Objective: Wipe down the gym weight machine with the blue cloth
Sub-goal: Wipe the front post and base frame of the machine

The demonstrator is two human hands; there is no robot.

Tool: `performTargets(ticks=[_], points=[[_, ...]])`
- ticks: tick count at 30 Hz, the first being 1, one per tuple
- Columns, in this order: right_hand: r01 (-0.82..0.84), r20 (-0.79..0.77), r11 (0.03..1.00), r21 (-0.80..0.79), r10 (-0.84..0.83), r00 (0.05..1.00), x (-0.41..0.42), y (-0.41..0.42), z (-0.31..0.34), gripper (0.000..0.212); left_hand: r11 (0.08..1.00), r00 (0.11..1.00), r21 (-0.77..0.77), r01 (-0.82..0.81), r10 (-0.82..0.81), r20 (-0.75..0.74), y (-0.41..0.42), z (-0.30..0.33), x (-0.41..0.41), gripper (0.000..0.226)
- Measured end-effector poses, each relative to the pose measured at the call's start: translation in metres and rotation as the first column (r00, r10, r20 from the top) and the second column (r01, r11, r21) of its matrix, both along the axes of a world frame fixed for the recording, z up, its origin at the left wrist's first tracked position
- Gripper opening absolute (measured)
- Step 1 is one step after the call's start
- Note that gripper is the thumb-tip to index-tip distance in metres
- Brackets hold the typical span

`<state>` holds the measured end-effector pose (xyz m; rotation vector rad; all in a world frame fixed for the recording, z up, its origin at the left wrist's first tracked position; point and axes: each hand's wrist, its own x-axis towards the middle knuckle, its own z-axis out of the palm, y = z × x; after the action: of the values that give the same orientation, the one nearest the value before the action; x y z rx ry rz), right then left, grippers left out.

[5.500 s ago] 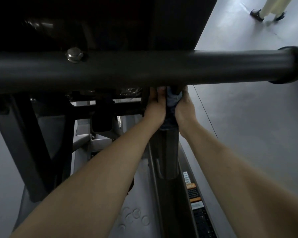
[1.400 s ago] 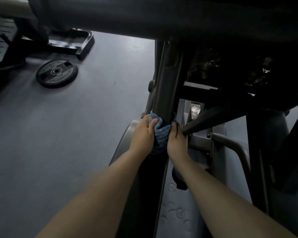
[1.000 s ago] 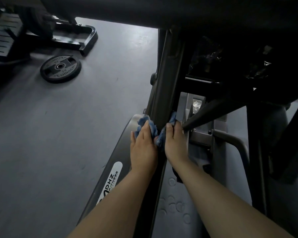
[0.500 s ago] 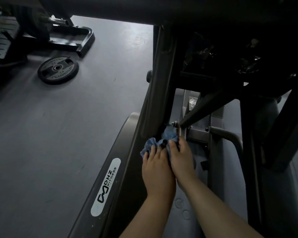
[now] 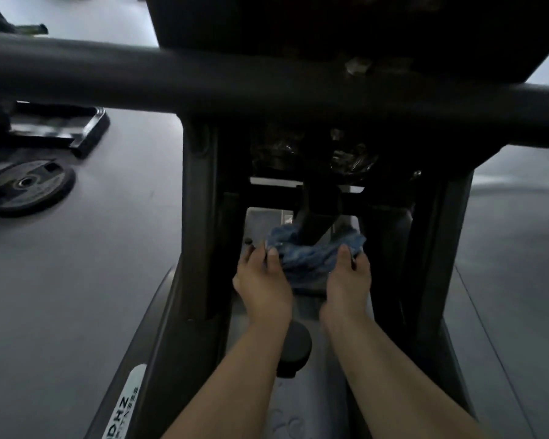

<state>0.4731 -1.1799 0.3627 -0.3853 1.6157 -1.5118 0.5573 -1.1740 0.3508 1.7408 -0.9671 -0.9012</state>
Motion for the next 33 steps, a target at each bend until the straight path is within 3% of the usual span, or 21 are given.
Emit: performTargets(ticks=[4,8,11,15,18,20,22,24,26,30,33], points=[[-0.054,-0.091,0.984,-0.171,0.038,0.995,-0.011,-0.032,0.029,0.028,0.984,0.956,-0.171,-0.053,0.0,-0.295,-0.034,0.039,-0.017,0.024],[-0.178,-0.035,0.974,-0.139,0.175,0.984,-0.014,-0.056,0.034,0.039,0.989,0.896,-0.149,0.0,-0.066,-0.438,-0.062,0.06,-0.028,0.03],[-0.265,-0.057,0.955,-0.132,0.26,0.964,-0.02,-0.058,0.031,0.041,0.979,0.875,-0.097,0.181,-0.205,-0.439,-0.072,0.068,-0.038,0.034],[-0.259,0.004,0.952,-0.166,0.263,0.965,-0.023,-0.052,0.019,0.034,0.953,0.872,-0.097,0.286,-0.301,-0.387,-0.069,0.057,-0.042,0.041],[-0.221,0.152,0.964,-0.144,0.242,0.958,-0.013,-0.044,0.001,0.029,0.977,0.833,0.007,0.211,-0.176,-0.525,-0.07,0.05,-0.045,0.047],[-0.221,0.234,0.969,-0.105,0.24,0.942,-0.011,-0.043,-0.008,0.045,0.976,0.803,0.12,0.182,-0.077,-0.592,-0.07,0.041,-0.046,0.052],[-0.245,0.204,0.968,-0.046,0.249,0.947,-0.013,-0.046,-0.011,0.044,0.942,0.812,0.276,0.189,0.008,-0.584,-0.067,0.031,-0.044,0.052],[-0.268,0.109,0.963,0.001,0.266,0.958,-0.015,-0.049,-0.011,0.034,0.918,0.829,0.313,0.243,-0.03,-0.558,-0.064,0.022,-0.037,0.038],[-0.28,0.107,0.96,-0.021,0.28,0.954,-0.018,-0.051,-0.01,0.031,0.903,0.851,0.23,0.364,-0.222,-0.477,-0.063,0.016,-0.029,0.02],[-0.327,0.216,0.927,-0.183,0.362,0.907,-0.033,-0.049,0.008,0.029,0.851,0.746,-0.04,0.523,-0.48,-0.461,-0.063,0.028,-0.009,0.035],[-0.468,0.129,0.847,-0.252,0.509,0.851,-0.049,-0.056,0.02,0.049,0.753,0.738,-0.113,0.649,-0.658,-0.147,-0.07,0.032,0.003,0.062]])
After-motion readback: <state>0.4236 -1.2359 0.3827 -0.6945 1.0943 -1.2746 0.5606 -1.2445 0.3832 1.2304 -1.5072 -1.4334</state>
